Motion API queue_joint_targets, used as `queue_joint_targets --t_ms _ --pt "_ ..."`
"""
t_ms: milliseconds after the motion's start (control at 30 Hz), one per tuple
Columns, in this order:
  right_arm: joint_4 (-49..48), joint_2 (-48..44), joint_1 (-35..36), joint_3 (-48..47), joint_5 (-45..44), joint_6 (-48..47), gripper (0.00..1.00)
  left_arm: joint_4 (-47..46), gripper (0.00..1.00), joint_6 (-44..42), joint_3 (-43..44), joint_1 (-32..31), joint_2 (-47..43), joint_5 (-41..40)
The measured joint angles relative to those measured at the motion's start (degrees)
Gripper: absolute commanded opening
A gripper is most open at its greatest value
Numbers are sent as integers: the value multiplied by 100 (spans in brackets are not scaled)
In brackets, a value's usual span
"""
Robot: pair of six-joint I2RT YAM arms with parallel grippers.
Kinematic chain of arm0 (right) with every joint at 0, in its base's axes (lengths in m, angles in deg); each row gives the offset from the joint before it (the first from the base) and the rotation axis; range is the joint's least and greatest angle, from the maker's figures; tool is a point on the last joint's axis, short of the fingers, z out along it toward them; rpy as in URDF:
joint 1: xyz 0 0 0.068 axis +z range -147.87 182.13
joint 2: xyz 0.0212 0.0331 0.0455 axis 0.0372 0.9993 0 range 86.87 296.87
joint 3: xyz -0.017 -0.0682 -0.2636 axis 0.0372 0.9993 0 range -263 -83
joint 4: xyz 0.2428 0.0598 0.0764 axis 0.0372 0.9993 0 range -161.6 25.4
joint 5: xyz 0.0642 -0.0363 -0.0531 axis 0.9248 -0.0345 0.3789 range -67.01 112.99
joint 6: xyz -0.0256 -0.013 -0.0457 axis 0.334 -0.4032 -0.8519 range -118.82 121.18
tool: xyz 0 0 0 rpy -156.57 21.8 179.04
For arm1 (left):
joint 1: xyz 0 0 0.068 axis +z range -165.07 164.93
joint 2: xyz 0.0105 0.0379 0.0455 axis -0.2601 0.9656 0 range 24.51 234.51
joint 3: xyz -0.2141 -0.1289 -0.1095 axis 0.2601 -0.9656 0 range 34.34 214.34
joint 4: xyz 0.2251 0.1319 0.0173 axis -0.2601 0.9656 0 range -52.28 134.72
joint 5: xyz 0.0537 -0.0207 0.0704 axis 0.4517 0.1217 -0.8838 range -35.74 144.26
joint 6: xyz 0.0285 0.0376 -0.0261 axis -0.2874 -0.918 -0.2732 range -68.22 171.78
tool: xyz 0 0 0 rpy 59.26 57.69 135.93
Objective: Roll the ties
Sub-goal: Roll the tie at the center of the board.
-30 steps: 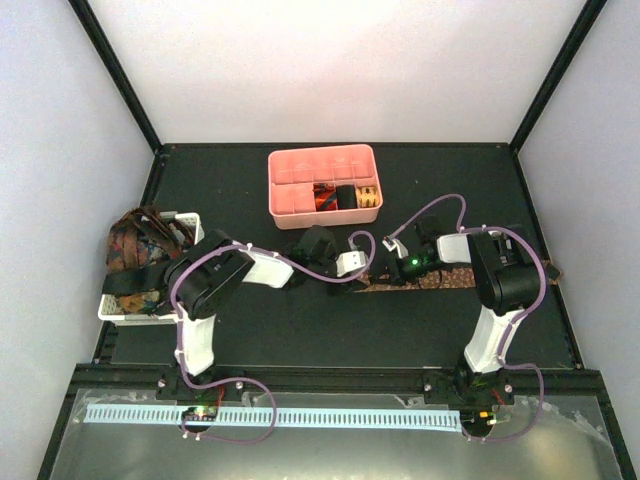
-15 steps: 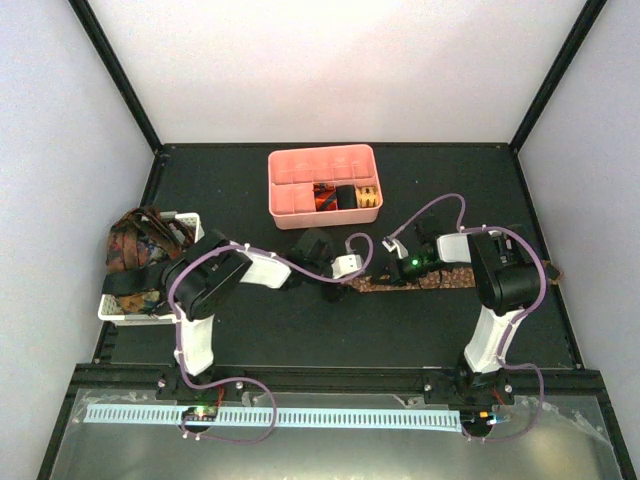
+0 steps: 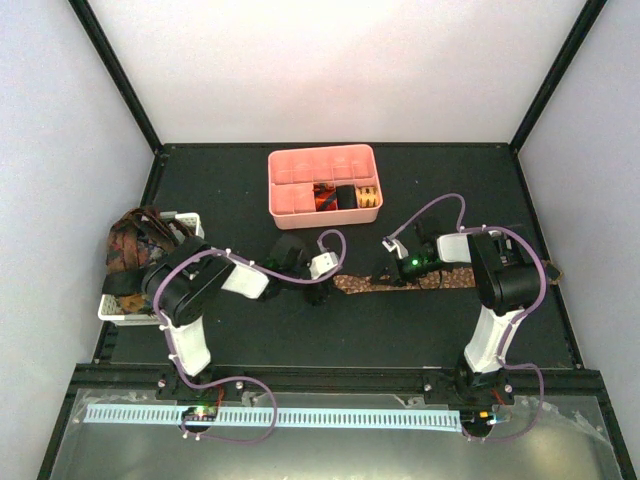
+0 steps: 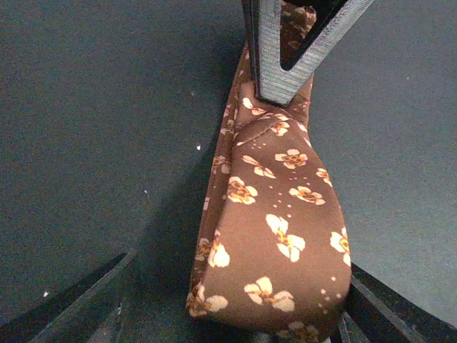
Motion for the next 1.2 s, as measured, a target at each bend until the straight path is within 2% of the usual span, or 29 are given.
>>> queue_joint_targets --t_ms 167,300,400,467,667,733,1033,1200 --pt "0 0 0 0 0 0 2 -219 68 107 -170 72 -35 179" --pt "0 0 0 0 0 0 2 -426 78 175 -177 72 -33 391" --pt "0 0 0 0 0 0 2 -560 79 216 -173 72 -24 483" --pt "4 2 0 -4 0 0 2 -658 75 225 -153 72 24 507" --pt "9 20 0 -13 7 0 2 -656 51 127 9 72 286 485" --pt "24 31 0 -26 9 0 2 -636 47 85 17 72 286 487" --pt "46 63 0 -52 37 0 2 -874 43 20 -79 66 179 756" --pt "46 68 0 -52 46 0 2 -756 41 -52 188 -42 179 820"
